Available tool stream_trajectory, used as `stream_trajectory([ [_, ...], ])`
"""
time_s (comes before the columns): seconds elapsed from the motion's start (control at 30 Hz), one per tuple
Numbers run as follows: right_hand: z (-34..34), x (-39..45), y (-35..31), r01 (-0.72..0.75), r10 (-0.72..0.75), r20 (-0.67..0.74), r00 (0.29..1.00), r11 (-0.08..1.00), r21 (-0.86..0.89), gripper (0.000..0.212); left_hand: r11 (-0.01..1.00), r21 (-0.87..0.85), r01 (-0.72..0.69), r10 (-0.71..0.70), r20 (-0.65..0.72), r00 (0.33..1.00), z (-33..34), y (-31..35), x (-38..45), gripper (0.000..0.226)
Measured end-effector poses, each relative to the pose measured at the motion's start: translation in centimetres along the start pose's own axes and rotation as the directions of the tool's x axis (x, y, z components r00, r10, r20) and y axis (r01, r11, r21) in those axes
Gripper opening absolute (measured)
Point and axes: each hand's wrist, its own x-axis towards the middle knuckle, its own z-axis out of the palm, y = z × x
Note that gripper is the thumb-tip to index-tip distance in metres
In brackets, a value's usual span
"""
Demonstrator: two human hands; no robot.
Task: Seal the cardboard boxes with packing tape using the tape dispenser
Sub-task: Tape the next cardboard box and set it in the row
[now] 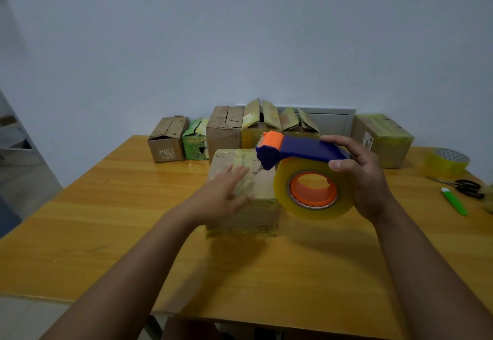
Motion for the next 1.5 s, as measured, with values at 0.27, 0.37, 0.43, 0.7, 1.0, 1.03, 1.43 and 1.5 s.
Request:
stream_trajectory([
  [0.27, 0.5, -0.5, 0.3, 0.016, -0.017, 0.047, 0.999, 0.999, 0.035, 0.052, 0.294, -0.923, 0.248, -0.218, 0.188, 0.958, -3.1, 3.1, -0.2, 0.053],
  [0.37, 0.5, -0.7, 0.3, 0.025, -0.027, 0.053, 0.998, 0.998, 0.054, 0.050, 0.211, -0.953, 0.216, -0.214, 0.170, 0.962, -2.9, 3.5, -0.3, 0.031],
  [0.43, 0.5, -0.8, 0.3, 0.024, -0.027, 0.055, 0.998, 0.998, 0.052, 0.049, 0.171, -0.961, 0.217, -0.220, 0.178, 0.959, -2.9, 3.6, -0.4, 0.023],
  [0.7, 0.1, -1.0, 0.3, 0.021, -0.021, 0.078, 0.997, 1.000, -0.008, 0.051, 0.304, -0.922, 0.242, -0.273, 0.159, 0.949, -3.6, 3.7, 0.2, 0.018],
  [1.0, -2.7, -0.9, 0.4, -0.040, 0.046, 0.140, 0.989, 0.998, -0.049, 0.052, 0.506, -0.822, 0.259, -0.378, 0.058, 0.924, -7.5, 0.7, 0.5, 0.013],
  [1.03, -3.1, -0.9, 0.5, -0.054, 0.065, 0.154, 0.986, 0.996, -0.075, 0.053, 0.522, -0.809, 0.271, -0.397, 0.050, 0.916, -7.5, 0.2, 0.3, 0.014],
  [1.43, -3.0, 0.2, 1.1, -0.087, 0.156, 0.243, 0.957, 0.958, -0.272, 0.054, 0.732, -0.621, 0.281, -0.474, -0.167, 0.865, -3.6, -1.3, -1.0, 0.019],
  [1.5, -2.7, 0.4, 0.7, -0.064, 0.132, 0.242, 0.961, 0.961, -0.269, 0.050, 0.742, -0.613, 0.273, -0.467, -0.180, 0.866, -3.6, -1.6, -1.4, 0.018],
])
